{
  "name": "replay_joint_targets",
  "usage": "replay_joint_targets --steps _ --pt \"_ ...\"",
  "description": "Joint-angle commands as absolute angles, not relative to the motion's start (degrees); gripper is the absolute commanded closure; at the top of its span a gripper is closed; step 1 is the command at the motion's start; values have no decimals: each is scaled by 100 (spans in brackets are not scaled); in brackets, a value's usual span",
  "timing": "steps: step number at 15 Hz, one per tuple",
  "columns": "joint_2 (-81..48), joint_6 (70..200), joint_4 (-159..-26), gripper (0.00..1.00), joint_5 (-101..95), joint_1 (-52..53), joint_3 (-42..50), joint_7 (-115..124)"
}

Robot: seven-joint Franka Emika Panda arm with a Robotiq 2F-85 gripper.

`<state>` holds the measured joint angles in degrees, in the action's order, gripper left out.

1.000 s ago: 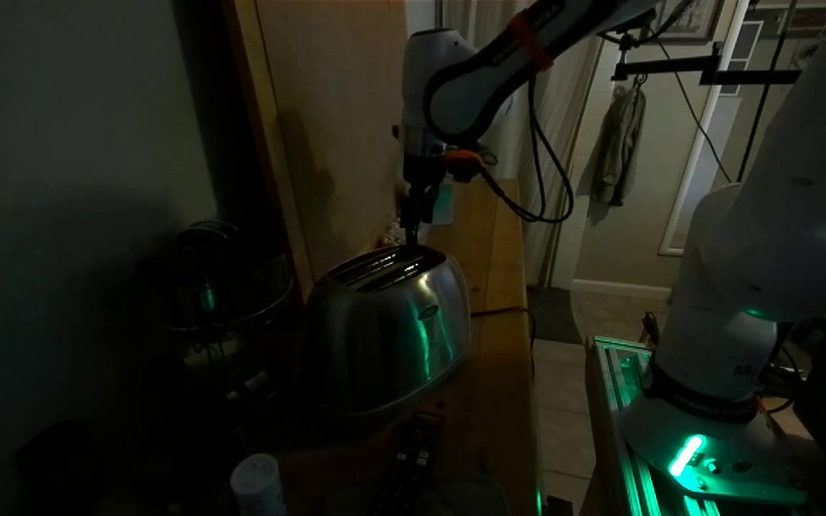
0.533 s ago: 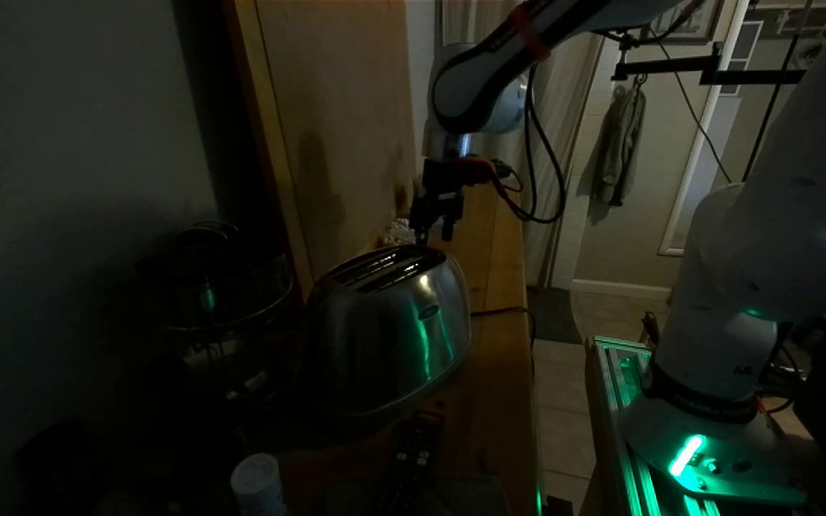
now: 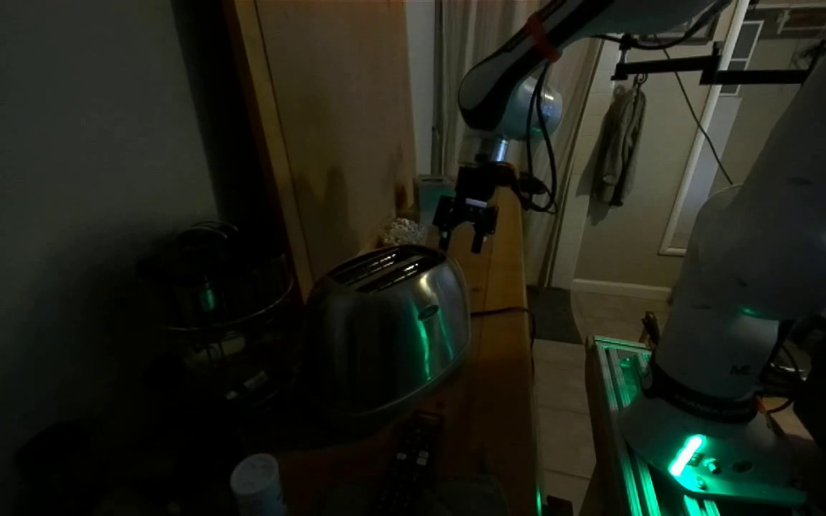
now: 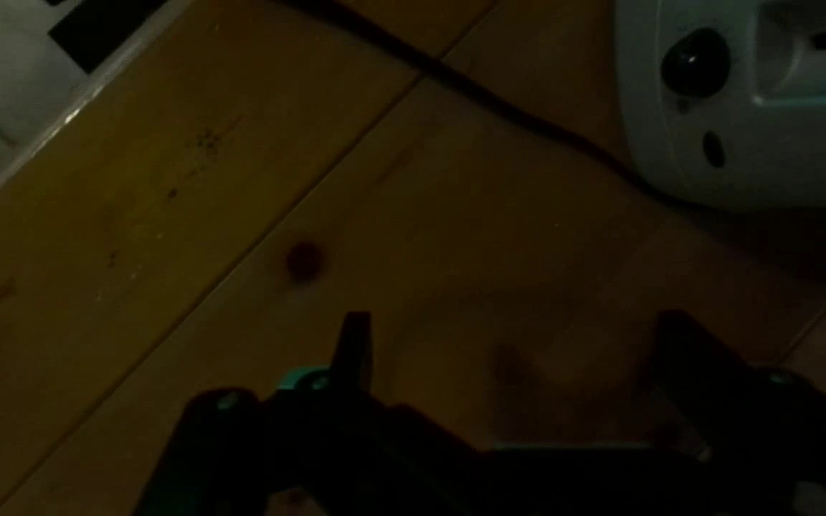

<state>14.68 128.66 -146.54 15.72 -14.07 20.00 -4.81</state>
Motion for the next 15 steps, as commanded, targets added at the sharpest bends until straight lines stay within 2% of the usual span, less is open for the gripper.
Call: replay_joint_targets --steps 1,5,6,7,9,15 --pt "1541 12193 -14677 0 2292 -1406 2183 -795" --pt "1340 11331 -14569 0 2532 -1497 2291 -900" --pt "1285 11146 -14550 4 2542 -1522 2314 -908" --pt "1242 10991 -14539 26 2545 -1550 2332 -905" --pt "1140 10701 -14503 31 2572 -1595 2357 -920" --pt "667 9940 -14331 75 3246 -1633 2362 -1059"
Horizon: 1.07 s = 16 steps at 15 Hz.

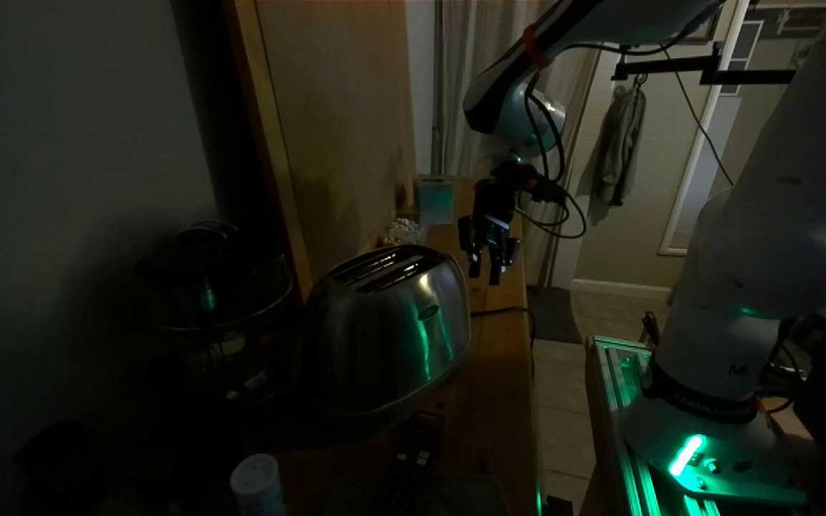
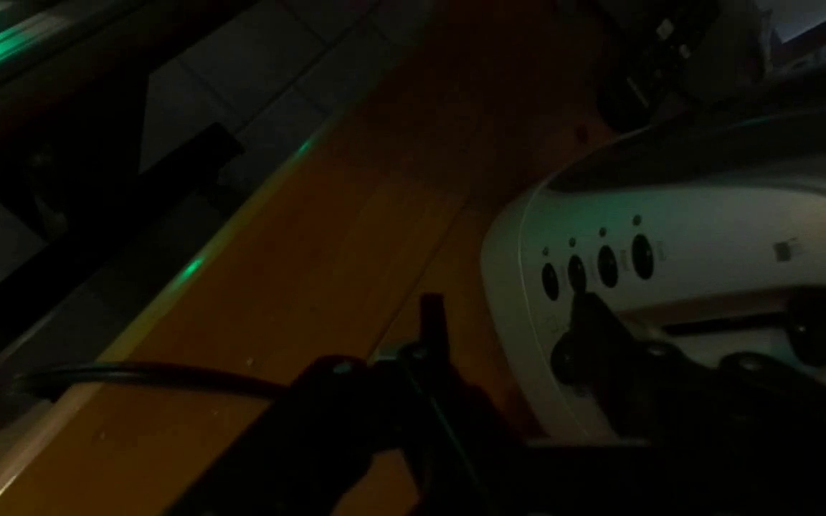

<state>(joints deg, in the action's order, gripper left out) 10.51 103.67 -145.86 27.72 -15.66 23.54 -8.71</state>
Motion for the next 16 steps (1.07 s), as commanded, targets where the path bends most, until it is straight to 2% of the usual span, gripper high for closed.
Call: replay_joint_targets --steps 1,3,4,16 --pt "566 9810 -14294 81 3380 -1639 2347 -1042" --pt "347 9576 -14199 95 3591 -1659 2316 -1030" --pt "228 9487 -14156 99 3652 -1675 2300 -1026" --pt "-174 9336 -14050 100 3541 -1799 2203 -860"
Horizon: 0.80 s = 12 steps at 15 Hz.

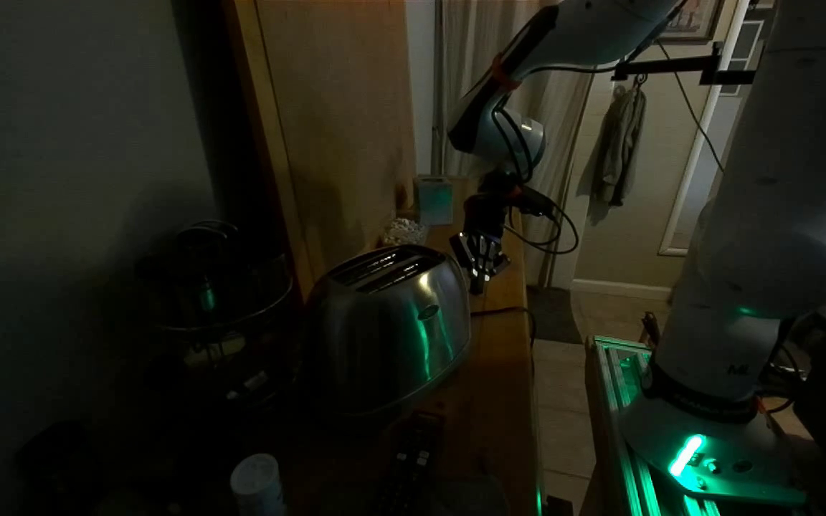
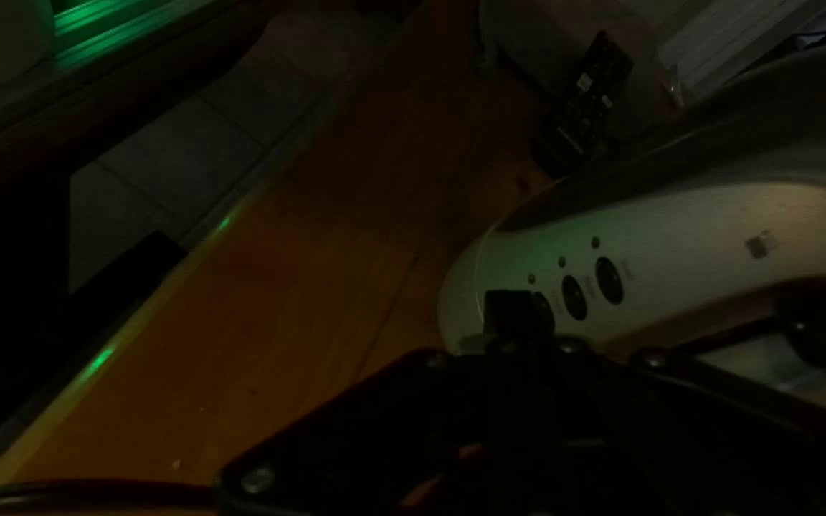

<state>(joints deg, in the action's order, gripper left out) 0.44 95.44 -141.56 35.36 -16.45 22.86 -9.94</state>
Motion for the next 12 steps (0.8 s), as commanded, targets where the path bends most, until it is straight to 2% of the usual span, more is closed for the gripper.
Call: replay_joint_targets --steps 1,12 --pt "-243 9306 -14043 100 3530 -1808 2198 -801" --pt "-815 8457 -13857 100 3850 -1917 2142 -743"
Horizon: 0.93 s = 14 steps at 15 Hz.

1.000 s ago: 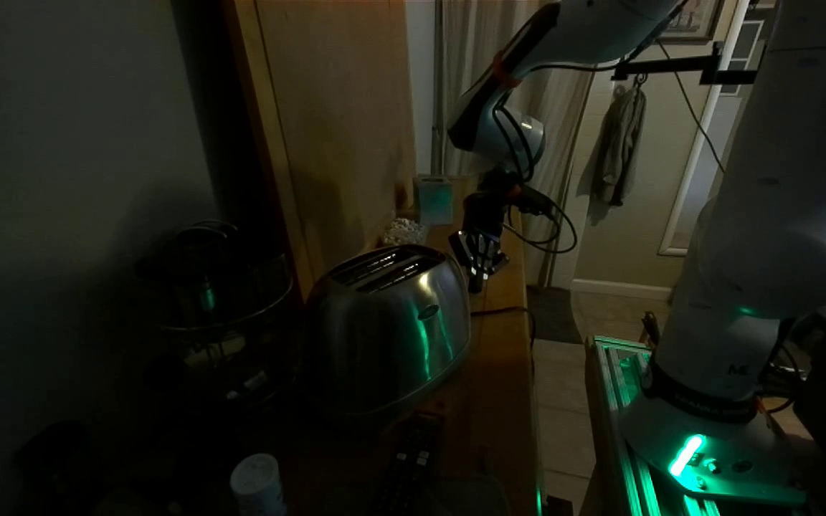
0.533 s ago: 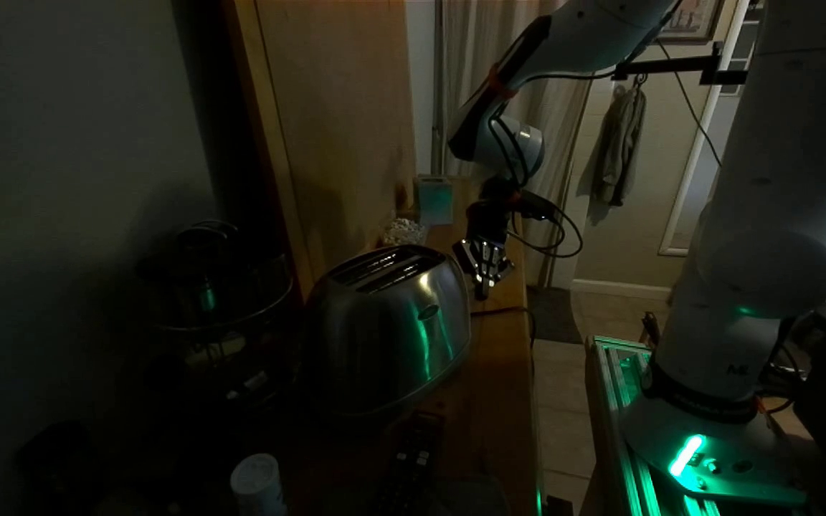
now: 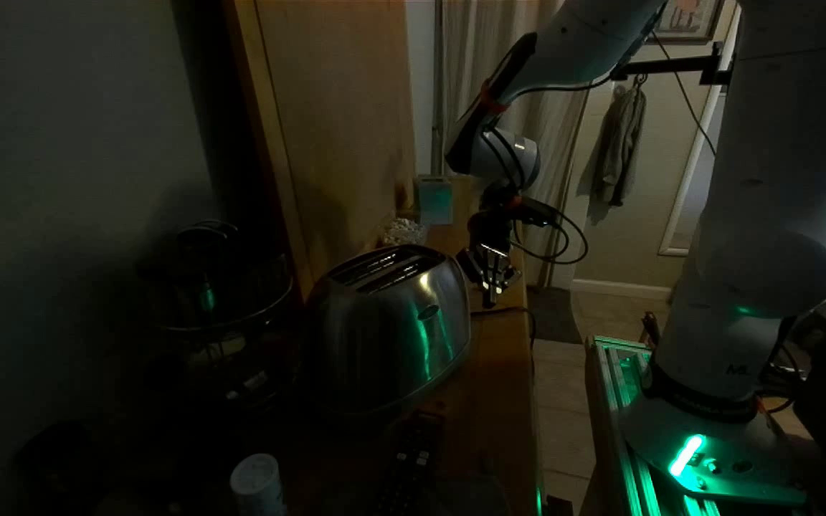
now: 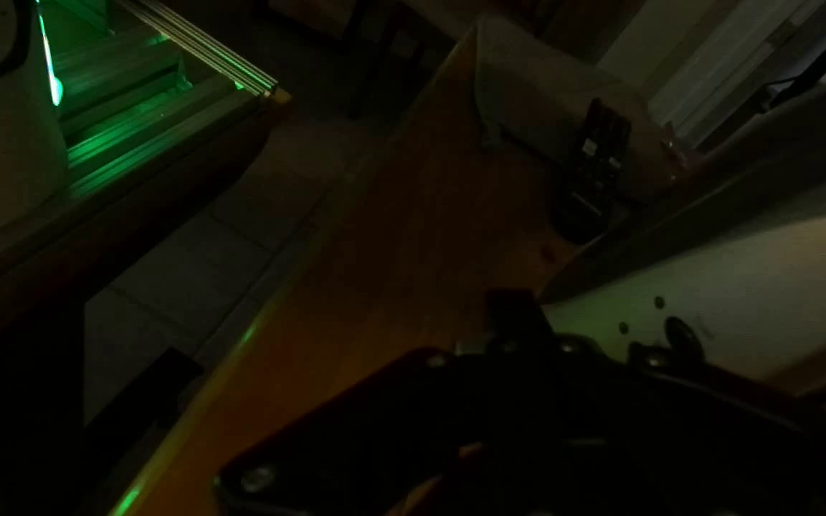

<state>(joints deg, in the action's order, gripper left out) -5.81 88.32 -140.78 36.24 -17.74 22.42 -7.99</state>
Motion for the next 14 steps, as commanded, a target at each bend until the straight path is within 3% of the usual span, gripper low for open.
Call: replay_joint_targets --steps 1,14 --pt "-851 8367 -13837 100 3890 -1928 2143 -746" --pt "-1311 8290 -13615 100 4371 -1946 2114 -581"
